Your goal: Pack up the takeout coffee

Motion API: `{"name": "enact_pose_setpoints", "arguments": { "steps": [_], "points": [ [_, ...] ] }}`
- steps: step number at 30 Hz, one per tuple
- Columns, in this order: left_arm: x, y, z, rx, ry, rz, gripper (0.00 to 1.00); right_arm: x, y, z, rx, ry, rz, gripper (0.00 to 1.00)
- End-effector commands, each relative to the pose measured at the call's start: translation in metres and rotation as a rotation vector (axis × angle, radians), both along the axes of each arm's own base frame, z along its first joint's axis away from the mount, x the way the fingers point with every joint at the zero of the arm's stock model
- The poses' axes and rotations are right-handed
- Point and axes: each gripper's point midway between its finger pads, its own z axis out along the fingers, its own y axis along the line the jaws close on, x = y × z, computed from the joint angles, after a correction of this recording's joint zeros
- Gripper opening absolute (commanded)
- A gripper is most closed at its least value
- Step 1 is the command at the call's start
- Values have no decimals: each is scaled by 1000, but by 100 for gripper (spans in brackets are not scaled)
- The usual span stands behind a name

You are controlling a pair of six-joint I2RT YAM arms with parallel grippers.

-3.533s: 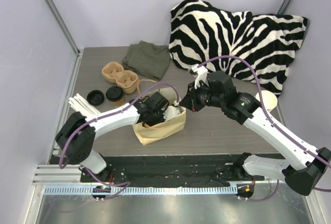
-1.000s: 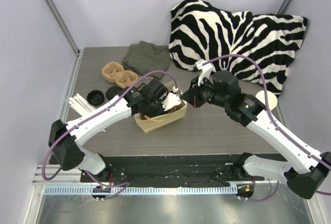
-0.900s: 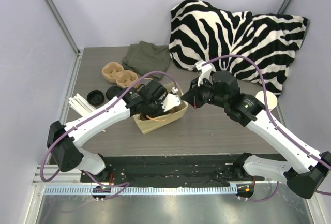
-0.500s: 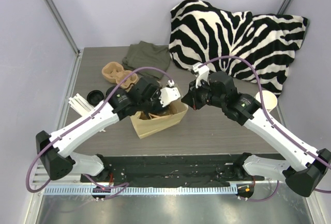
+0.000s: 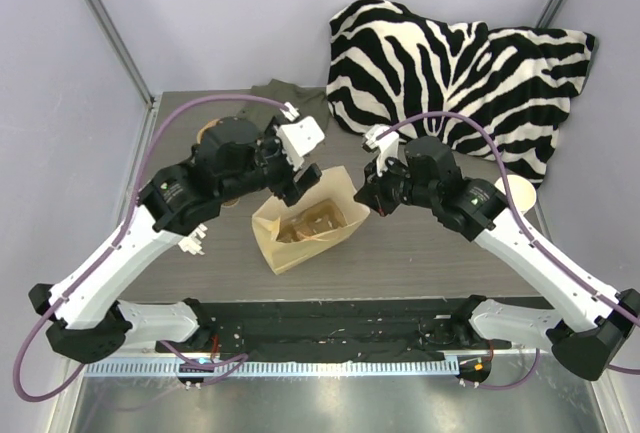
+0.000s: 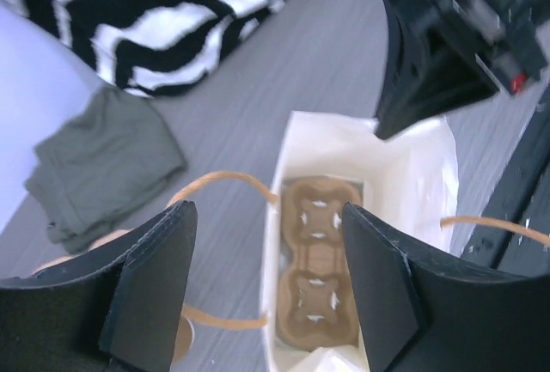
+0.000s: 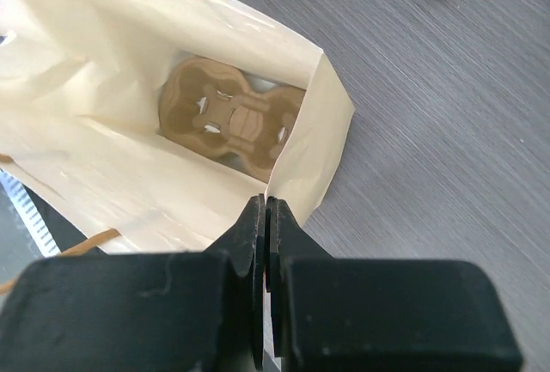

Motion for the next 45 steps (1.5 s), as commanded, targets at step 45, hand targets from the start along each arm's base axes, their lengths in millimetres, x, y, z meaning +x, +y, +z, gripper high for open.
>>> {"name": "enact_pose_setpoints", "arguments": {
  "steps": [45],
  "points": [
    [85,211,-152,69,619,787,100,13,28,63,-222,-56,366,1]
  ]
}}
